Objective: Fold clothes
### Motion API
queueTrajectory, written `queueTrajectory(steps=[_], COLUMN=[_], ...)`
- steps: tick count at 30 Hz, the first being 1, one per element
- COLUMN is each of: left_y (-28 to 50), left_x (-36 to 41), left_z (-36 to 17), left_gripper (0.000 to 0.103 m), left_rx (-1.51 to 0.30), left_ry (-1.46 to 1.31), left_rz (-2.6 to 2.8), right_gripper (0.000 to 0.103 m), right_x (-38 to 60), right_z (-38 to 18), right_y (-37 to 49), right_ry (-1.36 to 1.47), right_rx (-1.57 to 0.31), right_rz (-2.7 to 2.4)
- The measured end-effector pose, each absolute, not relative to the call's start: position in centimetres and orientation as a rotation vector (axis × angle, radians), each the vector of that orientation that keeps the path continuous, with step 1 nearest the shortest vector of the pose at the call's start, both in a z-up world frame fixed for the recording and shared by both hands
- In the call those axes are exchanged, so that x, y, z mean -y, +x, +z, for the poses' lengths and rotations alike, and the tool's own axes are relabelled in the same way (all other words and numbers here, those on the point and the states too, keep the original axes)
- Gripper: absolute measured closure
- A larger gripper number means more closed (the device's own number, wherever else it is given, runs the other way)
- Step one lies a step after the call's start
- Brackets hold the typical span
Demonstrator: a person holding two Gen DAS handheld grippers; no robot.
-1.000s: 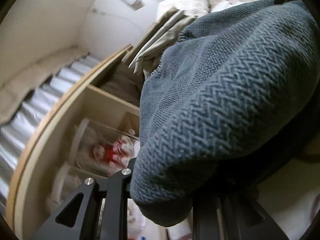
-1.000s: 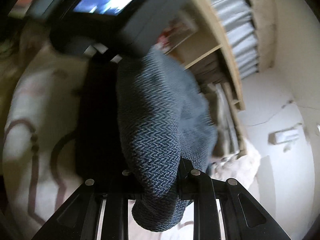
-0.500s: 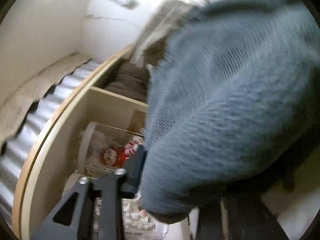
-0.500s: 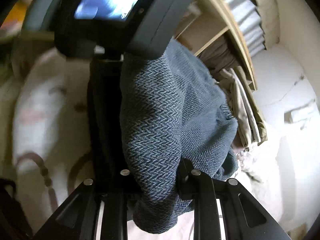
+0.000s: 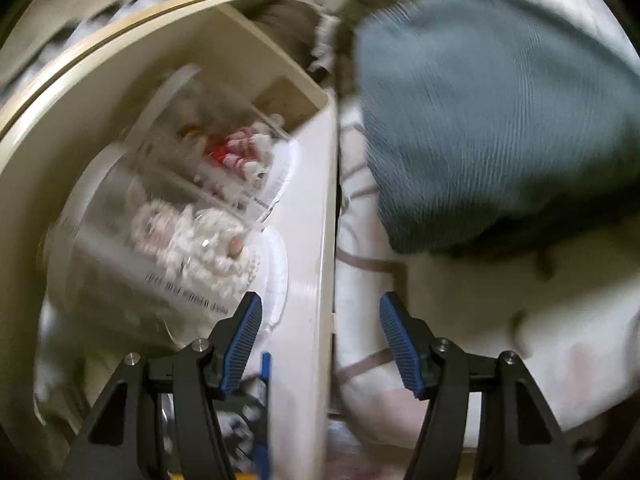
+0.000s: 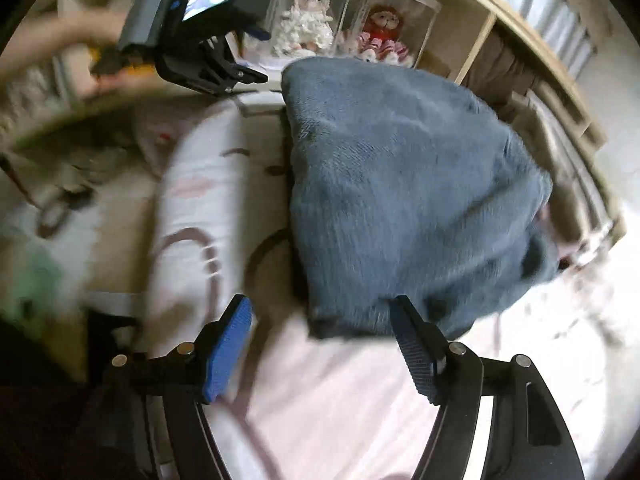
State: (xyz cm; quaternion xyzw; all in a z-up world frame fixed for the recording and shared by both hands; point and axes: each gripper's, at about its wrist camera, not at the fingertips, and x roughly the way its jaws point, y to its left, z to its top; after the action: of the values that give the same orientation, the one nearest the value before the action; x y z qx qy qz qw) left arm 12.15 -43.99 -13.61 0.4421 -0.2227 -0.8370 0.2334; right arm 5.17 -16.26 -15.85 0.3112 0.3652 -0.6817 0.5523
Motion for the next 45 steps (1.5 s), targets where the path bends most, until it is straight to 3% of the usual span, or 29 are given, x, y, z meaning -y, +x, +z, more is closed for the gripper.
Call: queueTrajectory(steps=[6, 9, 12, 17, 23, 31, 37, 41, 43, 45], left_y=[11.3, 8.6, 5.8, 4.3, 4.0, 4.2, 3.9, 3.8, 3.8, 3.8], left_x=[39.3, 38.1, 37.7, 37.9, 37.1, 36.9, 37.1, 36.7, 37.0, 37.3], left_z=[-9.1, -9.3, -11.5, -15.1, -15.7, -16.0, -16.0, -16.1, -15.9, -15.7], left_gripper=[0.041, 0.041, 0.041, 0.041, 0.041, 0.040, 0.040, 0.040, 0.040, 0.040], left_rx=[0.146, -0.043, -0.121, -0.122, -0.083, -0.099, -0.121, -0.091, -0.117, -0.149], left_ry=[1.075, 1.096, 1.154, 1.227, 1.217, 1.207, 1.214, 1.218, 1.220, 1.218], left_rz=[-2.546, -2.640, -2.627, -2.549, -2.531, -2.486, -2.468, -2.461, -2.453, -2.444], right_gripper=[0.031, 0.031, 0.031, 0.031, 0.034, 0.033, 0.033, 0.032, 0.025, 0.025], right_x=[13.1, 15.5, 18.6, 21.9, 18.5, 13.8, 16.2, 14.7, 14.0, 13.3], right_z=[-9.4, -8.4, -8.5, -12.3, -17.0, -12.9, -17.1, -18.8, -19.3, -20.5], right_y=[-2.7, -5.7, -7.8, -10.1, -12.7, -4.4, 1.2, 0.7, 0.2, -0.5], right_ry=[0.710, 0.716, 0.724, 0.821, 0.933, 0.654, 0.607, 0.662, 0.719, 0.789], right_rx=[-0.516, -0.419, -0.372, -0.422, -0.640, -0.466, -0.654, -0.617, -0.639, -0.687], right_rz=[-1.753, -1.735, -1.686, -1.613, -1.716, -1.774, -1.686, -1.697, -1.690, -1.680])
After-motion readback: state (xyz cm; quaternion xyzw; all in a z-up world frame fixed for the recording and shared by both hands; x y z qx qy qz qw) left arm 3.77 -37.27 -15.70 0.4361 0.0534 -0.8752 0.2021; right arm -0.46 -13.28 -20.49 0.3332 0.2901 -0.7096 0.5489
